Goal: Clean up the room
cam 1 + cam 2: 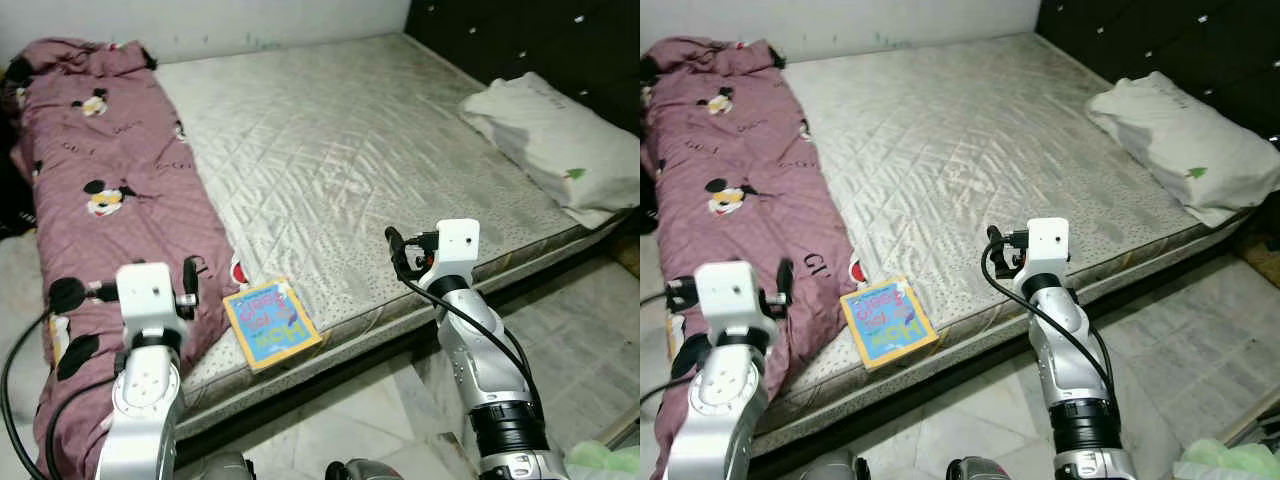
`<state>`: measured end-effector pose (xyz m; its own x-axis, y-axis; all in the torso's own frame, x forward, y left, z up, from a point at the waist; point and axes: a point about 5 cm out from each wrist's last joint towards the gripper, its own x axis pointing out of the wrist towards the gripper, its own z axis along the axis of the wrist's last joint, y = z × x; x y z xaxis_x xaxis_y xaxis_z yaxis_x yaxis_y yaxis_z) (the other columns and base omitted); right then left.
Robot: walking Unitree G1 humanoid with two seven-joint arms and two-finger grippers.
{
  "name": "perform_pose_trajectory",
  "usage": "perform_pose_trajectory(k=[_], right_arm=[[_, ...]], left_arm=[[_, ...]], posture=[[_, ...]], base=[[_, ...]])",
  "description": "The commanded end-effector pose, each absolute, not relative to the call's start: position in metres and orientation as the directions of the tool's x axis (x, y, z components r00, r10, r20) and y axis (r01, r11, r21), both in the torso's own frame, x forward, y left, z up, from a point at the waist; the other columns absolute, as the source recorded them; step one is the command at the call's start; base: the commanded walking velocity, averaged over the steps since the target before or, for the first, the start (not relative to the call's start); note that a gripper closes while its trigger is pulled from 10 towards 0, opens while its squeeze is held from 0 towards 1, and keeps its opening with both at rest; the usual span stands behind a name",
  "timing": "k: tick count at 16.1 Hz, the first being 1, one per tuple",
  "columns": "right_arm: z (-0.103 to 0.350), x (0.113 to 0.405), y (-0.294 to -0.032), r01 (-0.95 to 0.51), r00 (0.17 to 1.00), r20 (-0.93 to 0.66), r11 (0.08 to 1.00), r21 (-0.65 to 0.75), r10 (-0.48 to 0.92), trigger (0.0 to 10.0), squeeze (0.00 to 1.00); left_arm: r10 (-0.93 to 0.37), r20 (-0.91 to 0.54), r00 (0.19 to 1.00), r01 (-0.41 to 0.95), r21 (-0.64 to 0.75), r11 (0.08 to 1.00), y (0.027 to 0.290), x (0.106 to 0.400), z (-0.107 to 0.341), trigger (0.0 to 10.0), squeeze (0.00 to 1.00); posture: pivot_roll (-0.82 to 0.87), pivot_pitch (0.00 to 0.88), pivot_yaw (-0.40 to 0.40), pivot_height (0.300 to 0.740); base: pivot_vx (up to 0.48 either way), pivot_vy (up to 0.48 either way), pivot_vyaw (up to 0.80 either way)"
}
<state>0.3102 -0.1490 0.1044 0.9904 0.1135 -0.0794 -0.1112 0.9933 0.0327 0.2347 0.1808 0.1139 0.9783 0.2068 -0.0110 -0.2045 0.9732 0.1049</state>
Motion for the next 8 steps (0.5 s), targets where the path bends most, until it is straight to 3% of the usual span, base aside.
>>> perform_pose_trajectory(k=[1,4,8], right_arm=[[0.1083,0.3113,-0.1527,-0.109,0.992,-0.065,0.993,0.034,0.111,10.0,0.00],[0.1117,0.3122,-0.1466,-0.155,0.987,-0.037,0.988,-0.003,0.155,10.0,0.00],[0.1118,0.3135,-0.1457,-0.158,0.987,-0.041,0.987,0.002,0.158,10.0,0.00]], left_arm=[[0.219,0.007,0.976,-0.219,0.106,0.970,0.1819,0.2311,0.1159,10.0,0.00],[0.209,0.014,0.978,-0.210,0.096,0.973,0.1787,0.2298,0.1152,10.0,0.00],[0.213,0.015,0.977,-0.213,0.085,0.973,0.1791,0.2322,0.1159,10.0,0.00]], posture=[[0.10,0.088,-0.052,0.740],[0.10,0.080,-0.055,0.740],[0.09,0.083,-0.057,0.690]], base=[[0.000,0.000,0.00],[0.000,0.000,0.00],[0.000,0.000,0.00]])
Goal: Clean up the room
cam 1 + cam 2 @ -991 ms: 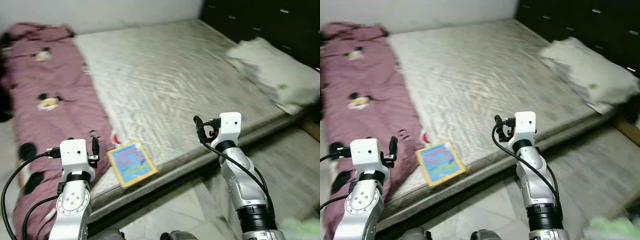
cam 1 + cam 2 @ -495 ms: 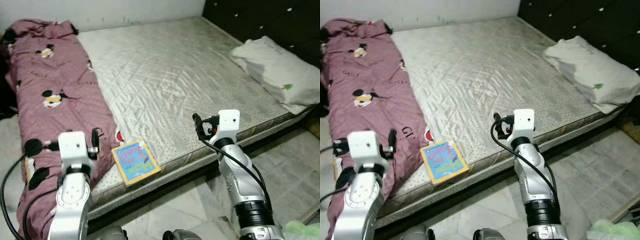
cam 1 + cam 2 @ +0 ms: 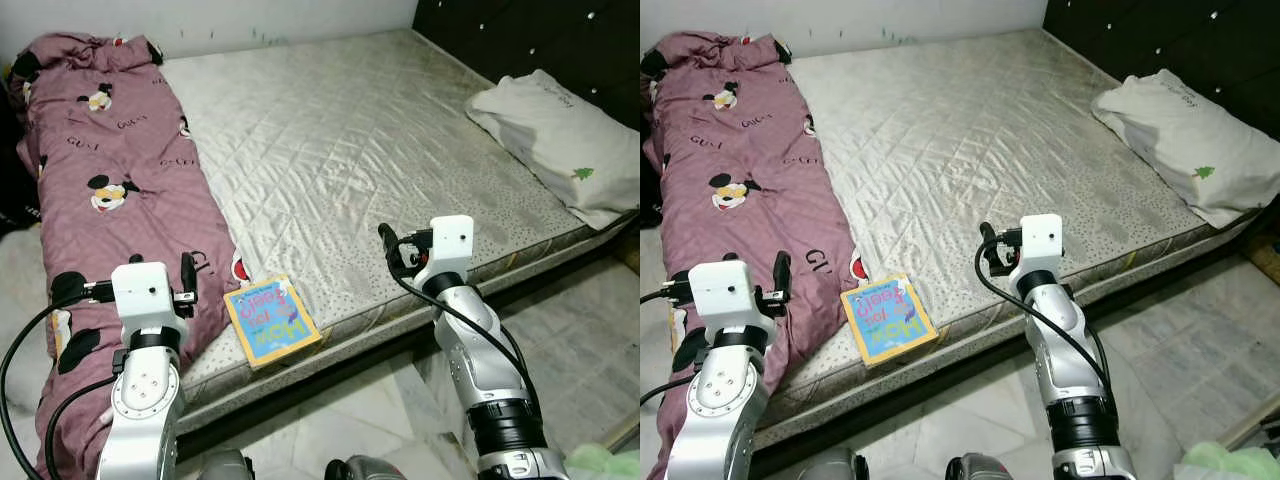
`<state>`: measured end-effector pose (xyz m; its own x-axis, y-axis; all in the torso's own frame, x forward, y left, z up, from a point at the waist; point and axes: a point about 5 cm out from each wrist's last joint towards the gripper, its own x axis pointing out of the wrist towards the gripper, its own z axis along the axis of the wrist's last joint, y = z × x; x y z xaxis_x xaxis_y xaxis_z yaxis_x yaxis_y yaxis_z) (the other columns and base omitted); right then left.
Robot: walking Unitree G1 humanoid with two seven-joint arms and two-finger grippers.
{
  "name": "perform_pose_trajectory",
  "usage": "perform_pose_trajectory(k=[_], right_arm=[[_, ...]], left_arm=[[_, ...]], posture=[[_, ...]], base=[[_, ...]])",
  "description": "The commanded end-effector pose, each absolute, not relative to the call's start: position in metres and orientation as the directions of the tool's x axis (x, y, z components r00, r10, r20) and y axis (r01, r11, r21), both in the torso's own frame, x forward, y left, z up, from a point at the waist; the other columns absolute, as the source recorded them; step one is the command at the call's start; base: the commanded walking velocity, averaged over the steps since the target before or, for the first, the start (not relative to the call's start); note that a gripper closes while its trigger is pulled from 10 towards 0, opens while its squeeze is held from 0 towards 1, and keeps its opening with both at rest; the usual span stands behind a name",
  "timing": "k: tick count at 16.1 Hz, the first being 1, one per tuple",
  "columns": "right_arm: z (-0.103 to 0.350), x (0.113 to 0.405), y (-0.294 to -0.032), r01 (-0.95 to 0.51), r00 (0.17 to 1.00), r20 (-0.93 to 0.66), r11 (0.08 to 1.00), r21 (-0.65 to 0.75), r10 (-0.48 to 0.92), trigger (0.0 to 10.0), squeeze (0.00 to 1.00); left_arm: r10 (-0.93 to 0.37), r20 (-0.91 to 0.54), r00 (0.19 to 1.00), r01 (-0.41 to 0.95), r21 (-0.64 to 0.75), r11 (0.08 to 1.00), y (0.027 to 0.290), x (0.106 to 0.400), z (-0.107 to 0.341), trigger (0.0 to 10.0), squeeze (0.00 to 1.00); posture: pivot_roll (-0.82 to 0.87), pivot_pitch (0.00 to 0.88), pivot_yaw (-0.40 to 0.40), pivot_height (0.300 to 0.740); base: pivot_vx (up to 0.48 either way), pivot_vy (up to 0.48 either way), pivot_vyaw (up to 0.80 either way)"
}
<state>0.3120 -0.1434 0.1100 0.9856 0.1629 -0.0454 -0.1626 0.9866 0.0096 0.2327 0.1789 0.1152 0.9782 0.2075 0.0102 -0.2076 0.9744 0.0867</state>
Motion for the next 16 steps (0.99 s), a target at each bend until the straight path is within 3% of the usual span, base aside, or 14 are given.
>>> perform_pose_trajectory(k=[1,6,16], right_arm=[[0.1115,0.3137,-0.1458,-0.159,0.986,-0.043,0.987,0.001,0.159,10.0,0.00],[0.1105,0.3142,-0.1453,-0.170,0.984,-0.047,0.985,0.003,0.170,10.0,0.00],[0.1052,0.3156,-0.1419,-0.217,0.972,-0.087,0.976,0.006,0.217,10.0,0.00]], left_arm=[[0.211,0.013,0.977,-0.211,0.086,0.974,0.1789,0.2323,0.1156,10.0,0.00],[0.213,0.016,0.977,-0.213,0.086,0.973,0.1790,0.2329,0.1158,10.0,0.00],[0.256,0.025,0.966,-0.257,0.037,0.966,0.1809,0.2330,0.1174,10.0,0.00]], posture=[[0.09,0.082,-0.057,0.680],[0.09,0.084,-0.060,0.623],[0.10,0.079,-0.072,0.623]], base=[[0.000,0.000,0.00],[0.000,0.000,0.00],[0.000,0.000,0.00]])
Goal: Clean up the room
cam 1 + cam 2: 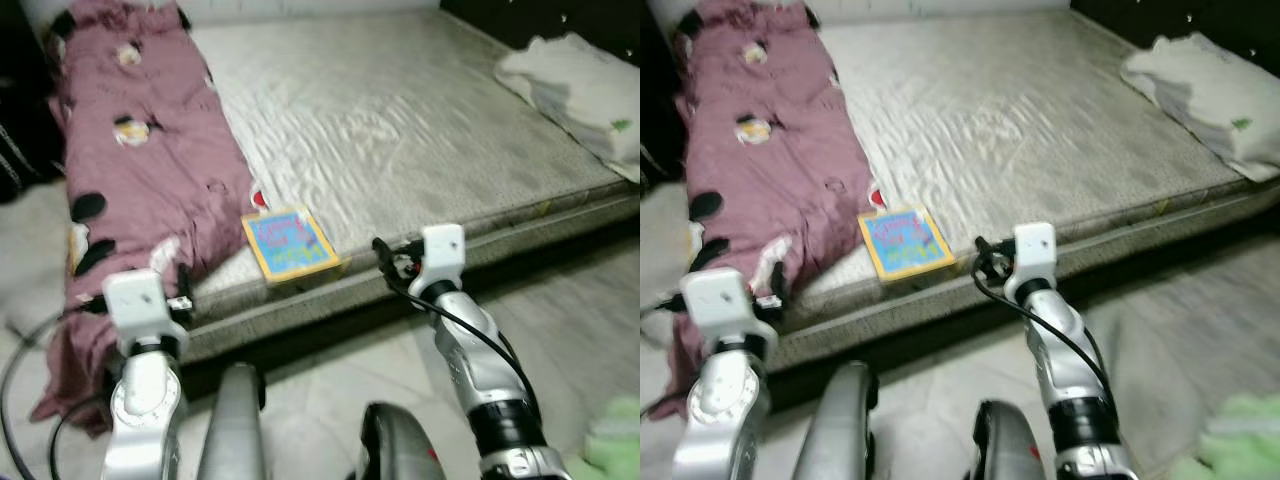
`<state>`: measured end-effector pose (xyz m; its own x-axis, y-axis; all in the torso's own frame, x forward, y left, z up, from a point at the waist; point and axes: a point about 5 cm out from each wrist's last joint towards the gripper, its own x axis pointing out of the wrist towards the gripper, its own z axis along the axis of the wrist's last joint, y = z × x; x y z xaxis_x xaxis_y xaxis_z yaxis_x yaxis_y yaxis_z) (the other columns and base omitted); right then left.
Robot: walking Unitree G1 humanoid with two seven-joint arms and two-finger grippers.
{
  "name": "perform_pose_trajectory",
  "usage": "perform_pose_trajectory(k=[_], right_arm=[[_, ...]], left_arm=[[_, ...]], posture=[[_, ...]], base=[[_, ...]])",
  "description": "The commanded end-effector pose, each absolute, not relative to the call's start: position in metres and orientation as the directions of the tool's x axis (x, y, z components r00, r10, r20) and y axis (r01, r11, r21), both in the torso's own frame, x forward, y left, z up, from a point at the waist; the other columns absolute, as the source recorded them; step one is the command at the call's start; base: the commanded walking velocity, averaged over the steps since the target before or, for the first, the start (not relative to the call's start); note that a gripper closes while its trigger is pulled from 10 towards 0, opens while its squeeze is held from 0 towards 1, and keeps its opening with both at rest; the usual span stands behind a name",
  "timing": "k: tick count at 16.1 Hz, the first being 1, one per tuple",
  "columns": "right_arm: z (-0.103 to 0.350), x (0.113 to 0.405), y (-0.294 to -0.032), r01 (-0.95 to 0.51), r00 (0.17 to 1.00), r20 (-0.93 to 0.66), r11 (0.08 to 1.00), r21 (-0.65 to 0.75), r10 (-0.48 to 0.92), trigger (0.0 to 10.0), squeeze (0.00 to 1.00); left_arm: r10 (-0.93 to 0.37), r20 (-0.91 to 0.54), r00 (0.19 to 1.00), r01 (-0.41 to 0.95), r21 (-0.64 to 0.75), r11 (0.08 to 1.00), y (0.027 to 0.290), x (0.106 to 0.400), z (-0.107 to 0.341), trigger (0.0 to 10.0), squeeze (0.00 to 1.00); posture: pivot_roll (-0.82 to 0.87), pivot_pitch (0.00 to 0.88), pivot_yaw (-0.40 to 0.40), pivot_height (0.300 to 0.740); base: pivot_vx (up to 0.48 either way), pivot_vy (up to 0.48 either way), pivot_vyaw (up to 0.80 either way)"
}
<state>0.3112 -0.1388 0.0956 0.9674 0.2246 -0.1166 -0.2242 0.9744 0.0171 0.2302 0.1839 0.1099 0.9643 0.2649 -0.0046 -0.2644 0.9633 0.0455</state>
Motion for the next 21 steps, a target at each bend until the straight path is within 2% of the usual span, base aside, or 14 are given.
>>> perform_pose_trajectory(k=[1,5,9,21], right_arm=[[0.1044,0.3155,-0.1405,-0.231,0.969,-0.094,0.973,-0.007,0.229,10.0,0.00],[0.1033,0.3148,-0.1398,-0.242,0.966,-0.096,0.970,-0.011,0.240,10.0,0.00],[0.1039,0.3142,-0.1389,-0.256,0.963,-0.093,0.966,-0.016,0.254,10.0,0.00],[0.1053,0.3167,-0.1363,-0.269,0.959,-0.093,0.963,-0.021,0.266,10.0,0.00]], left_arm=[[0.258,0.021,0.966,-0.259,0.035,0.965,0.1811,0.2329,0.1166,10.0,0.00],[0.258,0.009,0.966,-0.258,0.024,0.966,0.1804,0.2323,0.1147,10.0,0.00],[0.247,0.009,0.969,-0.247,0.001,0.969,0.1794,0.2326,0.1147,10.0,0.00],[0.228,0.000,0.974,-0.228,-0.013,0.974,0.1793,0.2360,0.1141,10.0,0.00]], posture=[[0.10,0.079,-0.072,0.623],[0.10,0.081,-0.072,0.623],[0.09,0.087,-0.072,0.623],[0.08,0.100,-0.067,0.623]], base=[[0.000,0.000,0.00],[0.000,0.000,0.45],[0.000,0.000,0.00],[0.356,0.000,0.00]])
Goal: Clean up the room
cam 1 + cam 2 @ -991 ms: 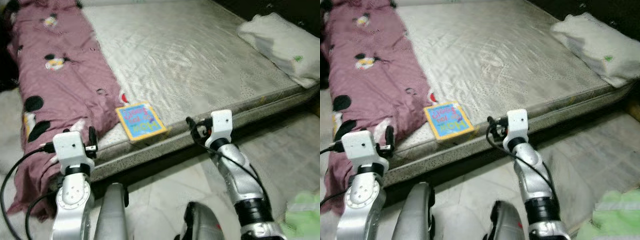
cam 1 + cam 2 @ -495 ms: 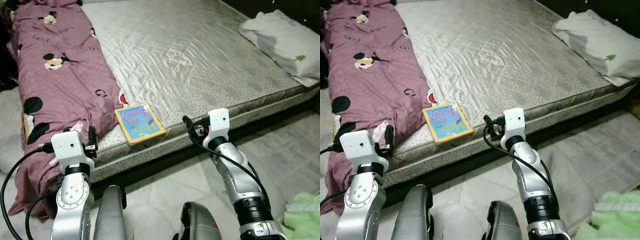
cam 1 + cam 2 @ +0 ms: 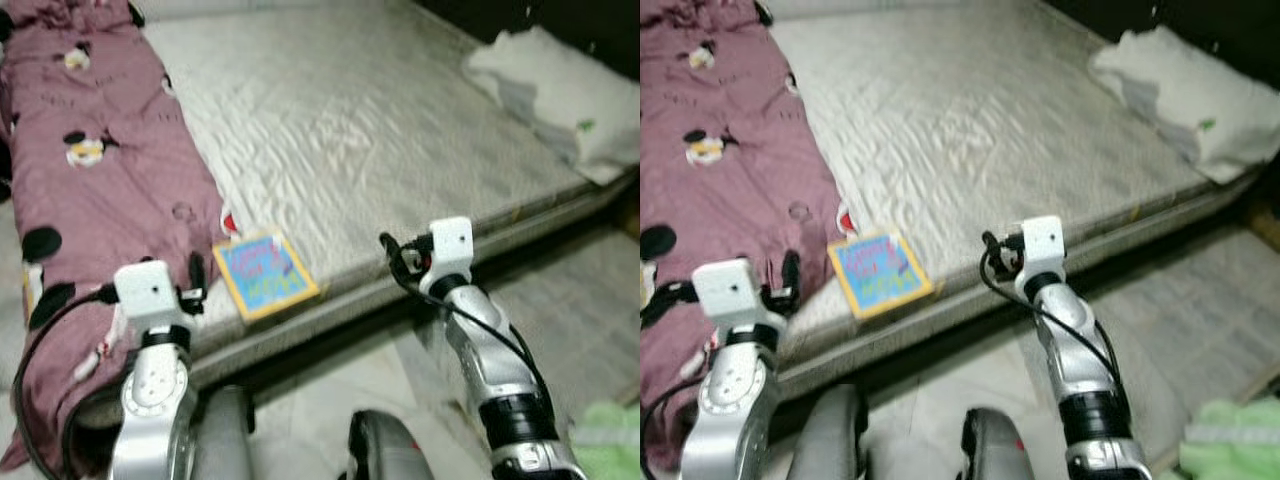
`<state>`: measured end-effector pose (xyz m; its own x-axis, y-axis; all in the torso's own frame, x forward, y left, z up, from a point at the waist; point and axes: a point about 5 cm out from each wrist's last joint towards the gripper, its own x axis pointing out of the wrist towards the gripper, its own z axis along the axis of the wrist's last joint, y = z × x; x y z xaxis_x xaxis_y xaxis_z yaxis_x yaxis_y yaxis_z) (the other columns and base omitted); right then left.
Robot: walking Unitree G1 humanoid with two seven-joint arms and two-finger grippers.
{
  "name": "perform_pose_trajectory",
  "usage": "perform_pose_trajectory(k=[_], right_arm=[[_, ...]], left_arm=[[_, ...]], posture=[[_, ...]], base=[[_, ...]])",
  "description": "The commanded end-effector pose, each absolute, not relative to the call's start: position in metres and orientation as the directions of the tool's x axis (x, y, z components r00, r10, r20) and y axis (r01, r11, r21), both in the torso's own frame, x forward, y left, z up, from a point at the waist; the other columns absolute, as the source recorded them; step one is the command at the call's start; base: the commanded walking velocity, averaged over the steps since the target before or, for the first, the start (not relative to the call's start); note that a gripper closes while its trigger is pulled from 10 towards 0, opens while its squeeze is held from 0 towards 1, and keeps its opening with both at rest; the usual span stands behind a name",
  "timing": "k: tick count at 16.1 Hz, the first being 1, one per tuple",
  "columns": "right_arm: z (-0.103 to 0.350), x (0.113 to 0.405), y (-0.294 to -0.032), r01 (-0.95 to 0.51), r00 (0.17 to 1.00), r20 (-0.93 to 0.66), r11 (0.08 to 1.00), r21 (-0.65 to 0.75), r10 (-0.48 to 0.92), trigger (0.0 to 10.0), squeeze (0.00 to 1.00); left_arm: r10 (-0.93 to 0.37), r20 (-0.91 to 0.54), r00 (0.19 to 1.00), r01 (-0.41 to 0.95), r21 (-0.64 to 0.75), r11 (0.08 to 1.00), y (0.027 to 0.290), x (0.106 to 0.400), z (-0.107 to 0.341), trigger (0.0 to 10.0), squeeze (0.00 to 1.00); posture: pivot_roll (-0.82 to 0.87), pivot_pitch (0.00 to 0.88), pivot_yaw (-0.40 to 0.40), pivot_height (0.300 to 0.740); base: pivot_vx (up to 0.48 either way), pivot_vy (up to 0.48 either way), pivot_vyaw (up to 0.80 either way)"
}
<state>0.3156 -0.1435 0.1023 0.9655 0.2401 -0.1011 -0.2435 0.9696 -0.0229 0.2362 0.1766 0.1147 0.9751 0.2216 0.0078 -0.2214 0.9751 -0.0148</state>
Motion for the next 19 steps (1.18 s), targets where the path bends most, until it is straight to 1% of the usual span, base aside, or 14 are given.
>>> perform_pose_trajectory(k=[1,3,4,6,8,13,14,18,19], right_arm=[[0.1054,0.3168,-0.1360,-0.270,0.959,-0.092,0.963,-0.021,0.268,10.0,0.00],[0.1052,0.3172,-0.1350,-0.278,0.957,-0.095,0.960,-0.030,0.274,10.0,0.00],[0.1055,0.3169,-0.1338,-0.286,0.955,-0.093,0.957,-0.051,0.280,10.0,0.00],[0.1046,0.3173,-0.1347,-0.278,0.957,-0.098,0.960,-0.043,0.273,10.0,0.00],[0.1043,0.3174,-0.1363,-0.267,0.959,-0.096,0.963,-0.015,0.265,10.0,0.00],[0.1036,0.3177,-0.1359,-0.276,0.957,-0.100,0.961,-0.012,0.274,10.0,0.00],[0.1034,0.3177,-0.1361,-0.278,0.956,-0.101,0.961,-0.012,0.275,10.0,0.00],[0.1023,0.3172,-0.1363,-0.281,0.955,-0.106,0.960,-0.006,0.279,10.0,0.00],[0.1020,0.3172,-0.1363,-0.280,0.955,-0.108,0.960,-0.003,0.278,10.0,0.00]], left_arm=[[0.232,-0.004,0.973,-0.232,-0.010,0.973,0.1794,0.2364,0.1138,10.0,0.00],[0.235,-0.014,0.972,-0.235,-0.009,0.972,0.1793,0.2371,0.1126,10.0,0.00],[0.239,-0.022,0.971,-0.239,-0.008,0.971,0.1795,0.2374,0.1115,10.0,0.00],[0.236,-0.029,0.971,-0.236,-0.005,0.972,0.1795,0.2384,0.1105,10.0,0.00],[0.237,-0.034,0.971,-0.237,-0.006,0.971,0.1800,0.2387,0.1099,10.0,0.00],[0.238,-0.038,0.971,-0.238,-0.006,0.971,0.1799,0.2394,0.1094,10.0,0.00],[0.238,-0.038,0.970,-0.239,-0.006,0.971,0.1797,0.2395,0.1093,10.0,0.00],[0.241,-0.047,0.969,-0.241,-0.011,0.970,0.1801,0.2393,0.1080,10.0,0.00],[0.240,-0.047,0.970,-0.241,-0.011,0.970,0.1801,0.2392,0.1079,10.0,0.00]], posture=[[0.08,0.100,-0.067,0.623],[0.09,0.098,-0.068,0.623],[0.09,0.098,-0.068,0.623],[0.09,0.095,-0.068,0.623],[0.09,0.095,-0.068,0.623],[0.09,0.085,-0.070,0.623],[0.09,0.084,-0.071,0.619],[0.09,0.083,-0.074,0.574],[0.09,0.083,-0.074,0.569]], base=[[0.000,0.000,0.00],[0.000,0.000,0.28],[0.000,0.000,0.79],[0.000,0.000,0.79],[0.000,0.000,0.00],[0.000,0.000,0.00],[0.000,0.000,0.00],[0.000,0.000,0.00],[0.000,0.000,0.00]])
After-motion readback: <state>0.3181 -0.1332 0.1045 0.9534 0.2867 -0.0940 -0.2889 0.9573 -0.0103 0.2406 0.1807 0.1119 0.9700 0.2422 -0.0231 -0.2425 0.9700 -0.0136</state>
